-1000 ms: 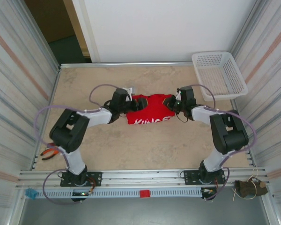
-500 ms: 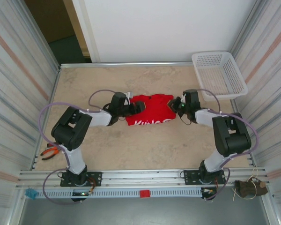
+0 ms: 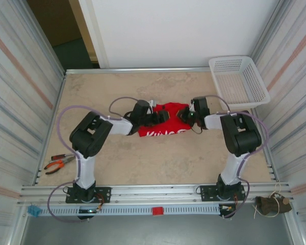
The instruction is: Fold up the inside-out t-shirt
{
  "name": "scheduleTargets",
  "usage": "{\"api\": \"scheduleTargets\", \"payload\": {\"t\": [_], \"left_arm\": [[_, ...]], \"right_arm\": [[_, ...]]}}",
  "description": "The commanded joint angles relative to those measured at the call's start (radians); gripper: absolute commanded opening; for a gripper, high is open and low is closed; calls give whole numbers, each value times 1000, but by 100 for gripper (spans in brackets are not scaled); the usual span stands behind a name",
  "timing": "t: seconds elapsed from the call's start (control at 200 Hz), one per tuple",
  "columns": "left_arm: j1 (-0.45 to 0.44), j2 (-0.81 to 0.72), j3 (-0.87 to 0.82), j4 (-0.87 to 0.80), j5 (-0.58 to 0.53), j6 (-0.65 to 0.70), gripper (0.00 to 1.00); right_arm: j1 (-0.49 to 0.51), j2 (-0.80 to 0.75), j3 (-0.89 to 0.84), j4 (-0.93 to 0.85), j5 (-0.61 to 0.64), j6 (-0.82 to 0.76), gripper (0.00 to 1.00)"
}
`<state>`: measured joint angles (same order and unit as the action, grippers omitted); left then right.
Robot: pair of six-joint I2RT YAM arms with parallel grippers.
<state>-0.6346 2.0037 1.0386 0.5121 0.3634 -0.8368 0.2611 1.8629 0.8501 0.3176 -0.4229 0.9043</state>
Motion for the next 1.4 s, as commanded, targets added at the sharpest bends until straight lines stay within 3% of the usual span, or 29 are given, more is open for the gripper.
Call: {"api": "scheduleTargets", "payload": {"t": [0.0,0.06,0.18,0.256,0.441,0.691,0.802,0.842,0.947,1.072,1.172,1.217,1.303,1.393], "left_arm": [[11,27,-29,-33,-28,-50,70],[35,23,-52,-28,-29,-61,70],[114,-14,-86,-69,-14,-46,70],[174,-53,-81,-159,-1,22,70],[369,-111,-3,-471,23,248,70],[638,-9,234,-761,-8,440,71],[717,16,372,-836,81,519,71],[718,-11,403,-857,118,564,71],[674,-186,400,-905,105,635,75],[602,-474,225,-835,16,596,79],[522,-708,-2,-713,-240,601,83],[476,-814,-132,-610,-383,655,98],[430,-981,-390,-358,-559,760,99],[426,-1060,-576,-207,-685,830,99]], "right_arm": [[-18,-35,-4,44,-77,15,3],[-29,-111,9,9,-97,0,12],[-60,-301,63,-164,-95,-66,49],[-87,-407,87,-263,-88,-93,61],[-141,-635,68,-480,-21,-135,73],[-188,-849,-31,-661,57,-173,85],[-206,-869,-30,-721,90,-213,93],[-209,-898,-16,-753,121,-230,100],[-209,-889,44,-849,242,-313,99],[-206,-827,56,-887,551,-368,99],[-194,-849,-55,-705,730,-424,99],[-188,-859,-113,-609,781,-491,99],[-168,-845,-186,-474,904,-599,99],[-156,-771,-276,-273,973,-716,99]]}}
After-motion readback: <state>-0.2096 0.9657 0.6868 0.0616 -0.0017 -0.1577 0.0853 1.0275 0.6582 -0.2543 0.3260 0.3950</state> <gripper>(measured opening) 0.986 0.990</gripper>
